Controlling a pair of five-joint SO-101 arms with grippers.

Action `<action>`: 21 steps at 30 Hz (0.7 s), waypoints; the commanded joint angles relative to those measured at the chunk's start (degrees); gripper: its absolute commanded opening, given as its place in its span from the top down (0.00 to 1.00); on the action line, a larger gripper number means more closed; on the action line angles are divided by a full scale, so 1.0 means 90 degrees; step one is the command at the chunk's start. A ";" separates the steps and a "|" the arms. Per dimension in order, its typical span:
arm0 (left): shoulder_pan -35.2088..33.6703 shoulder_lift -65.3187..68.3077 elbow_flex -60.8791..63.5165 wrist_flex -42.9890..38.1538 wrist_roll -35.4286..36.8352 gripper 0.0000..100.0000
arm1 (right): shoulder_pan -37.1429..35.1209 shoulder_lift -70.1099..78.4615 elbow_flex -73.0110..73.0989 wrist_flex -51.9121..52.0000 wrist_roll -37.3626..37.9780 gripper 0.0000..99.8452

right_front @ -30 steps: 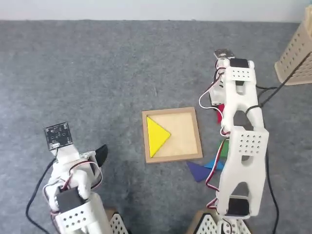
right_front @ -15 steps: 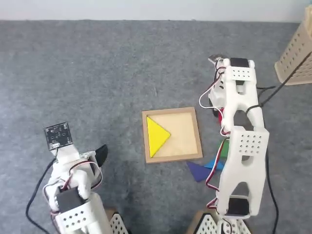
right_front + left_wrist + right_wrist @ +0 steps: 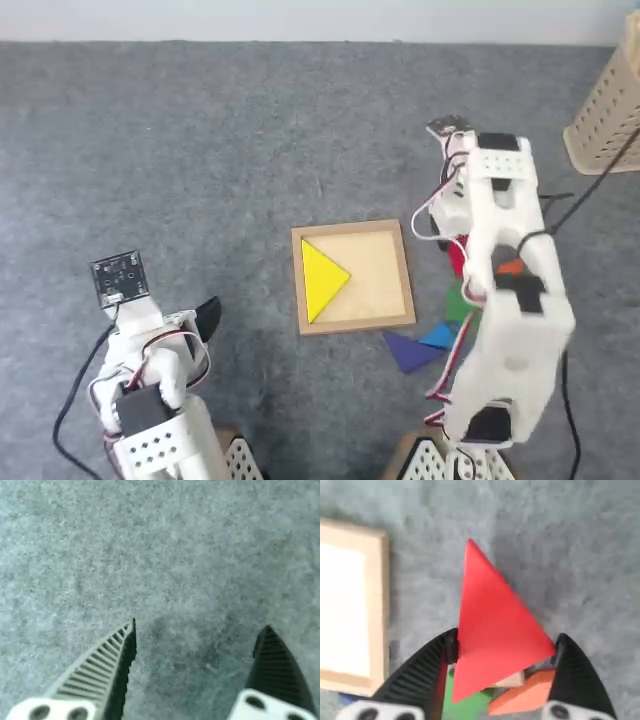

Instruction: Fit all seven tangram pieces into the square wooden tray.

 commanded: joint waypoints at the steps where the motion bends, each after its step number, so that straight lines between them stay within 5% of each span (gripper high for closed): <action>1: 0.0010 -0.0078 -0.0083 -0.0010 -0.0010 0.65 | -0.0484 -0.2037 0.1495 -0.0728 0.0176 0.78; 14: 0.0010 -0.0078 -0.0083 -0.0010 -0.0010 0.65 | -0.2681 -0.2789 0.2081 -0.0659 0.0244 0.79; 21: 0.0010 -0.0078 -0.0083 -0.0010 -0.0010 0.65 | -0.3092 -0.2408 0.2129 -0.0562 0.2071 0.79</action>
